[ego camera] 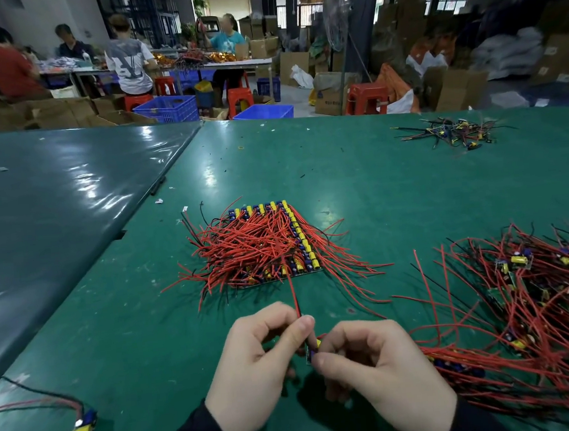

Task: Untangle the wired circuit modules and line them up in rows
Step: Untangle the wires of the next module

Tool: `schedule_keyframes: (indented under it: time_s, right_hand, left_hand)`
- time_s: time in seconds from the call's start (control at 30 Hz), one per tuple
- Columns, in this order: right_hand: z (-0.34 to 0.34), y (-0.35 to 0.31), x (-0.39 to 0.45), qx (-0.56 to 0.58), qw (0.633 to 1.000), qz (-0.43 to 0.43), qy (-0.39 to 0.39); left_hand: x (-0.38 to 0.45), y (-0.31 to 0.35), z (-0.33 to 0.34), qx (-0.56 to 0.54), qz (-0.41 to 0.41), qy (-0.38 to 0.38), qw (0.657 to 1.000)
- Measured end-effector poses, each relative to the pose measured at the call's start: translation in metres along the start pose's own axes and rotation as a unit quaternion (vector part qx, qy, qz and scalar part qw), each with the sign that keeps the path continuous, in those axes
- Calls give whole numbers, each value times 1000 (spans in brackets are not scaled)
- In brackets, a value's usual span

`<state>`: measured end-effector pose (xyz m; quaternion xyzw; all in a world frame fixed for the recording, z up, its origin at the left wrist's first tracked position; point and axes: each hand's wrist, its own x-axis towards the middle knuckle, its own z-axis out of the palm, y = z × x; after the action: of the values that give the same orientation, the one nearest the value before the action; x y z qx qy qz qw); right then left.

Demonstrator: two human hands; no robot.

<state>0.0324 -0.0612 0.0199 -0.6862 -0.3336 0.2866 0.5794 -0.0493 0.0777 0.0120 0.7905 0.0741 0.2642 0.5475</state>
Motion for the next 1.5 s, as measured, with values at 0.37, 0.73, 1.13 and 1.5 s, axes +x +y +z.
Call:
schedule_keyframes:
  time_s: [0.37, 0.73, 1.13, 1.5]
  right_hand:
    - [5, -6, 0, 96, 993, 63, -38]
    - [7, -5, -1, 65, 997, 14, -39]
    - [8, -11, -2, 91, 991, 53, -85]
    - [5, -7, 0, 9, 990, 142, -20]
  left_hand:
    - [1, 3, -1, -83, -66, 33, 994]
    - [-4, 3, 3, -76, -70, 101, 990]
    - [3, 5, -3, -110, -42, 183, 976]
    - [-4, 13, -3, 7, 123, 162, 979]
